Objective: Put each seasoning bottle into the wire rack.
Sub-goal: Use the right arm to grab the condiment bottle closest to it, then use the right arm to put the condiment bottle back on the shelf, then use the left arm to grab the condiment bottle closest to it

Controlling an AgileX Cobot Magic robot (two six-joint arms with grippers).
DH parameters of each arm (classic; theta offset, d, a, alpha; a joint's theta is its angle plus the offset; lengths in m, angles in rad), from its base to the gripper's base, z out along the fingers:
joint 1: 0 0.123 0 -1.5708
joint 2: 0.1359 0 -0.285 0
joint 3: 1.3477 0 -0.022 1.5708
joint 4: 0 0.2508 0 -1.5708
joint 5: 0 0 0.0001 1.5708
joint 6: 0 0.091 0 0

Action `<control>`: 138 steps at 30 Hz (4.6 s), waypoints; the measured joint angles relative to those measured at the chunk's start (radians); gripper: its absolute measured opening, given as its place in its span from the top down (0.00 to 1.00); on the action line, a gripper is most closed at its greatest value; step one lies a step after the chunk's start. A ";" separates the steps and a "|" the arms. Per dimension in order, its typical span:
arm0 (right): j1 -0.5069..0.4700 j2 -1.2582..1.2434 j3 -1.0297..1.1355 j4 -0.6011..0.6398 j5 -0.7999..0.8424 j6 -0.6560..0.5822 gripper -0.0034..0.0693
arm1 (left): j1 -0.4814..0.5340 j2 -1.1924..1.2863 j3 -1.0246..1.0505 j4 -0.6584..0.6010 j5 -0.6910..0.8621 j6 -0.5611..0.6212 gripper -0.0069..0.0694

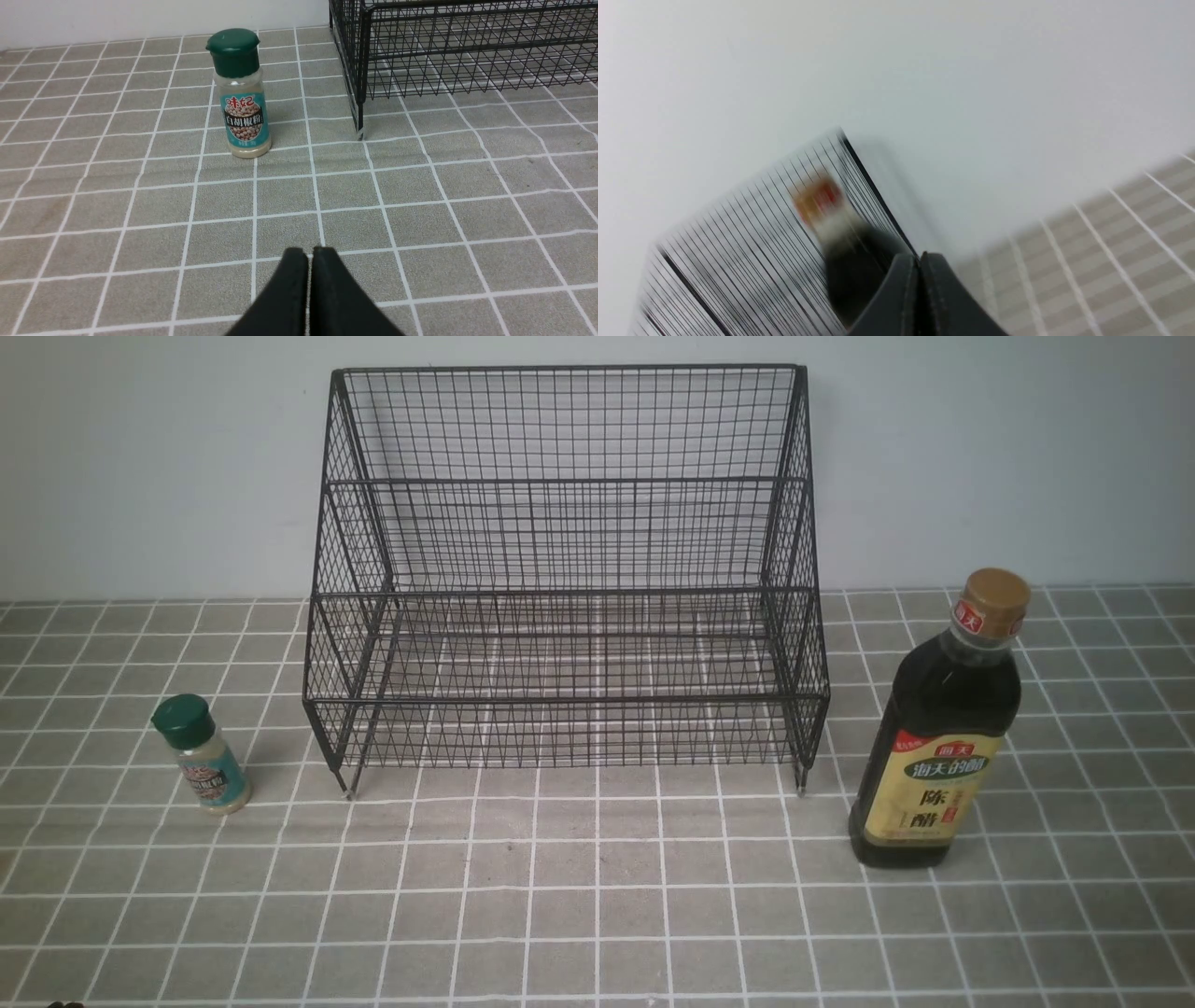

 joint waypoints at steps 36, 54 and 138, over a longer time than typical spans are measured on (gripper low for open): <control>0.264 1.085 -0.908 -0.147 0.451 -0.438 0.24 | 0.000 0.000 0.000 0.000 0.000 0.000 0.92; 0.264 1.289 -0.921 -0.224 0.415 -0.406 0.49 | 0.000 0.000 0.000 0.000 0.000 0.000 0.92; 0.377 1.269 -1.780 -0.245 1.233 -0.389 0.83 | 0.000 0.000 0.000 0.000 0.000 0.000 0.92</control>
